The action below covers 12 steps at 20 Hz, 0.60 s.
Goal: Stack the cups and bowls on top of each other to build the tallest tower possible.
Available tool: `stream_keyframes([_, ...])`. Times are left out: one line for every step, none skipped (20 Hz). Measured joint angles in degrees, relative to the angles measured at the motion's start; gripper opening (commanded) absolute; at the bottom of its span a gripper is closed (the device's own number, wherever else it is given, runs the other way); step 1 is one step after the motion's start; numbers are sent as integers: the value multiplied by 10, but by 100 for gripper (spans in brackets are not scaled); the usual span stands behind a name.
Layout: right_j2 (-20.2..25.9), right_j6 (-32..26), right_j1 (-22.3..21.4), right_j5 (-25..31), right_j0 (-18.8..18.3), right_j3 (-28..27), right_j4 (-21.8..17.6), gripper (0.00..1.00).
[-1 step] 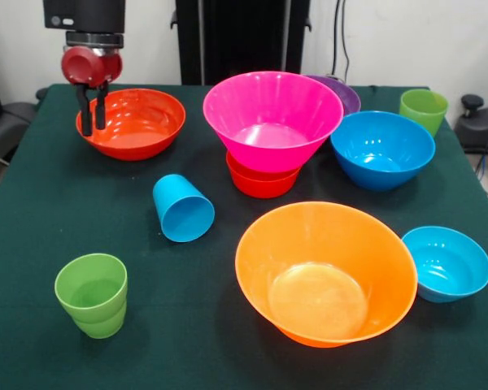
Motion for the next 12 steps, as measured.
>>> stream_keyframes([4, 0, -3, 4, 0, 0, 0, 100])
stream_keyframes([5, 0, -4, 4, 0, 0, 0, 100])
stream_keyframes([7, 0, -5, 4, 1, 0, 0, 100])
stream_keyframes([8, 0, -5, 5, 2, 0, 0, 100])
stream_keyframes([7, 0, -3, 4, 5, 0, 0, 100])
stream_keyframes([5, 0, 2, 2, 15, -1, -5, 100])
stream_keyframes([4, 0, 3, 1, 18, -1, -7, 100])
stream_keyframes([5, 0, 5, 0, 20, -1, -11, 100])
stream_keyframes([5, 0, 7, -1, 22, -1, -14, 100])
stream_keyframes([9, 0, 10, -2, 21, 0, -19, 100])
stream_keyframes([27, 0, 18, -1, 7, 0, -25, 100])
stream_keyframes([46, 0, 24, 3, -11, 0, -22, 100])
